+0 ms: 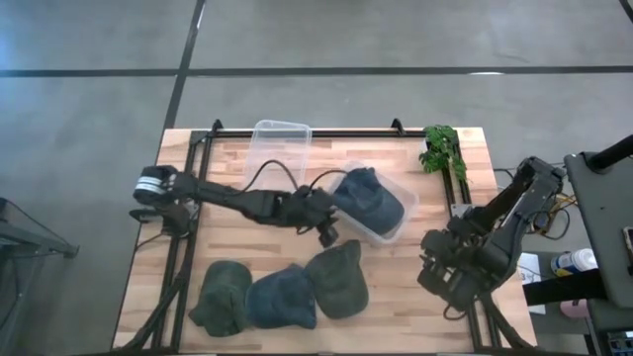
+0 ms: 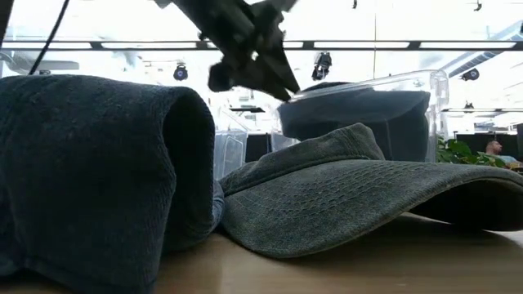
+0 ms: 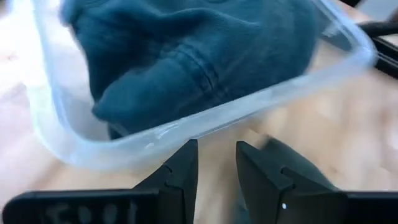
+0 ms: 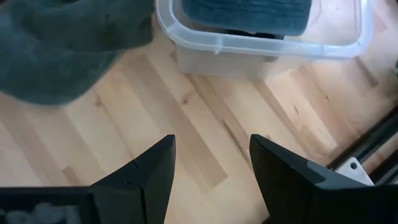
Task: Pick & Place hat
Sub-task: Adjust the right transparent bin on the table
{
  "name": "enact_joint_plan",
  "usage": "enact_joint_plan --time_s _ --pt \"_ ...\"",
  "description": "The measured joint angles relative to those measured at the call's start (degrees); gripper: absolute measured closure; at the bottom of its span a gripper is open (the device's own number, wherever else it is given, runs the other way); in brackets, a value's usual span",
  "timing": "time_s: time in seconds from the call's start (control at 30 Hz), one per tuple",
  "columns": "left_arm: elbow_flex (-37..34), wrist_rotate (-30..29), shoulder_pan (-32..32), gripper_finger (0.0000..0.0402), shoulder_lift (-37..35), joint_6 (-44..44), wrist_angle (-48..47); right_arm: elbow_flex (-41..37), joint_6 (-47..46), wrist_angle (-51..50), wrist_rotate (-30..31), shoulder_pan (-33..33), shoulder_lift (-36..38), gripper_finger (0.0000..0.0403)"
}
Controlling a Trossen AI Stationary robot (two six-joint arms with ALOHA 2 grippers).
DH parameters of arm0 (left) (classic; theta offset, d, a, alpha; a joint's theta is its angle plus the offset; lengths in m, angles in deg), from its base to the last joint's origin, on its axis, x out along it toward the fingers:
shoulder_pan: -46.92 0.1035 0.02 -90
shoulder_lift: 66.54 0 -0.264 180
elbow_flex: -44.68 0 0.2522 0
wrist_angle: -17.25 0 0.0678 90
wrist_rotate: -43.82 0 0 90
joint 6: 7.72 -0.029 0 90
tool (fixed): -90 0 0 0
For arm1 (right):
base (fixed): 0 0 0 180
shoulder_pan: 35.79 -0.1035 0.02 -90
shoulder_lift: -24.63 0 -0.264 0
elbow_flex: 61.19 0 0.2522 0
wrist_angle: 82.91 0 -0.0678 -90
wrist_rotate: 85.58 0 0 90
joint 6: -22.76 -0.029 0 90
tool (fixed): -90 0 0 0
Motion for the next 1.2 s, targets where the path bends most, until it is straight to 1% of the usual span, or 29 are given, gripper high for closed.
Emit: enact_joint_plan --time_s 0.1,0.27,0.37,0.47,0.57,0.63,0.73,0.8,0.87,0.93,1.07,1.2 --pt "1.2 0.1 2.9 0.0296 1.5 -2.1 0.0 -1.2 -0.4 0.1 0.1 0.8 0.7 0.02" --pt "2.2 -0.2 8.4 0.0296 2.6 -8.0 0.8 -2.1 -0.9 0.4 0.1 1.4 0.4 0.02" --pt "2.3 -0.1 12.2 0.0296 2.6 -9.6 3.4 -2.5 -2.0 0.4 1.3 1.5 0.1 0.02" --pt "2.3 0.1 15.8 0.0296 2.6 -9.7 6.0 -3.3 -2.9 0.2 3.3 1.5 0.5 0.02" --pt "3.3 1.8 17.9 0.0296 2.0 -8.5 5.9 -4.6 -2.1 0.0 4.4 1.8 1.4 0.02" --pt "4.3 2.7 17.8 0.0296 0.6 -8.3 4.9 -6.5 -3.2 -1.2 4.1 2.4 2.6 0.02" --pt "6.0 4.2 16.1 0.0296 -2.4 -9.5 1.8 -10.7 -8.6 -1.6 3.9 3.7 6.5 0.02" --pt "6.5 4.8 14.5 0.0296 -4.7 -11.2 -2.3 -14.1 -14.2 -2.6 4.0 4.9 10.0 0.02" --pt "6.5 4.7 12.9 0.0296 -6.9 -12.1 -7.3 -17.7 -21.8 -3.4 4.3 6.8 13.7 0.02" --pt "6.5 4.5 11.3 0.0296 -9.2 -11.5 -12.2 -21.8 -25.7 -2.9 4.8 9.0 18.3 0.02" --pt "6.4 2.2 8.9 0.0296 -12.5 -7.8 -21.0 -27.6 -27.0 -0.8 5.2 14.3 24.2 0.02" --pt "6.3 -2.4 7.3 0.0296 -13.9 -6.6 -30.7 -30.3 -23.8 0.9 6.6 20.1 26.7 0.02"
